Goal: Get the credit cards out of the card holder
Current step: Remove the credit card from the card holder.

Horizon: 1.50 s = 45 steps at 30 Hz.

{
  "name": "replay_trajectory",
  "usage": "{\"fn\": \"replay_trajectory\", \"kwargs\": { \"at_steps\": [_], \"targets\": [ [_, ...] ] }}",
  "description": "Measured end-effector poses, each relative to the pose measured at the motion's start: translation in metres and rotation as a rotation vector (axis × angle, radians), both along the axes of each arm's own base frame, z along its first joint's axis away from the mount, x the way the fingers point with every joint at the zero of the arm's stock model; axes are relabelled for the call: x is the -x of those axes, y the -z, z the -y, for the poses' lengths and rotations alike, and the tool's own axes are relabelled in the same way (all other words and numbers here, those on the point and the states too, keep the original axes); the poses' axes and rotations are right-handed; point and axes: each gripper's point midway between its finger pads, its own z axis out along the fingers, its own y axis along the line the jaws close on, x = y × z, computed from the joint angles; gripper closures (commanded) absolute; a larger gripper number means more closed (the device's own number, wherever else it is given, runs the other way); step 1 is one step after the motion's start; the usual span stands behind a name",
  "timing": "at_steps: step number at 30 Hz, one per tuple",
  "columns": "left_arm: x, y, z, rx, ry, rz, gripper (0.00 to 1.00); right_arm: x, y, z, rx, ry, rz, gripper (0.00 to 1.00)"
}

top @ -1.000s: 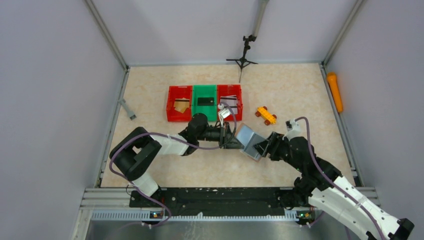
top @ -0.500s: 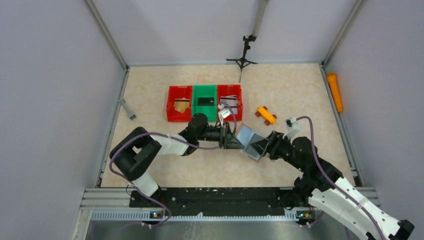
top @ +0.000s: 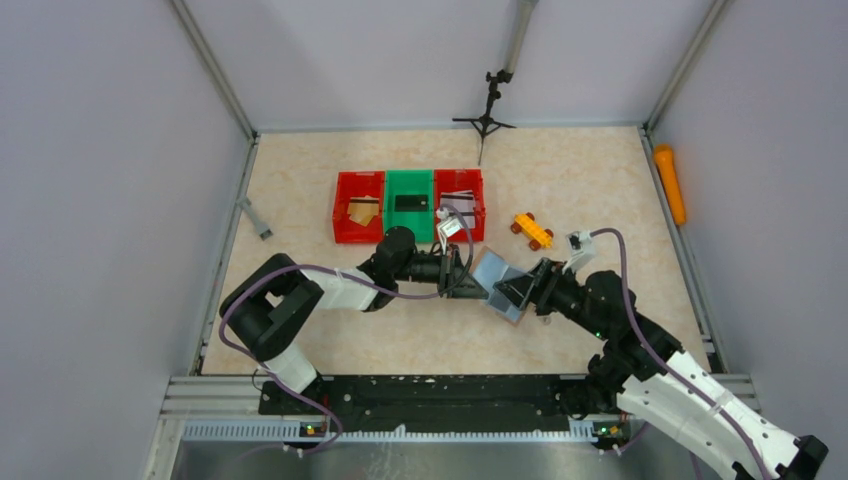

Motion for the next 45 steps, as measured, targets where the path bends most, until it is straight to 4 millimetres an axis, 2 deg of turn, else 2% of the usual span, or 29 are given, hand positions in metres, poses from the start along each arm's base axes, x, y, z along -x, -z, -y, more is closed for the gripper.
{"fn": "replay_trajectory", "kwargs": {
  "at_steps": [7, 15, 31, 41, 45],
  "targets": [
    [0.001, 0.001, 0.001, 0.003, 0.009, -0.014, 1.0, -0.001, -0.011, -0.007, -0.036, -0.026, 0.032, 0.34],
    [0.002, 0.0, 0.001, 0.009, 0.012, -0.017, 1.0, 0.0, -0.005, -0.01, -0.043, -0.042, 0.04, 0.36],
    [0.005, -0.002, 0.002, 0.026, 0.034, -0.037, 1.0, -0.001, -0.011, -0.014, -0.07, -0.058, 0.072, 0.58],
    [0.007, -0.005, 0.004, 0.059, 0.055, -0.062, 1.0, -0.002, -0.009, -0.014, -0.066, -0.054, 0.069, 0.59],
    [0.007, -0.007, 0.004, 0.074, 0.063, -0.07, 1.0, -0.004, -0.003, -0.015, -0.05, -0.054, 0.05, 0.59]
  ]
}}
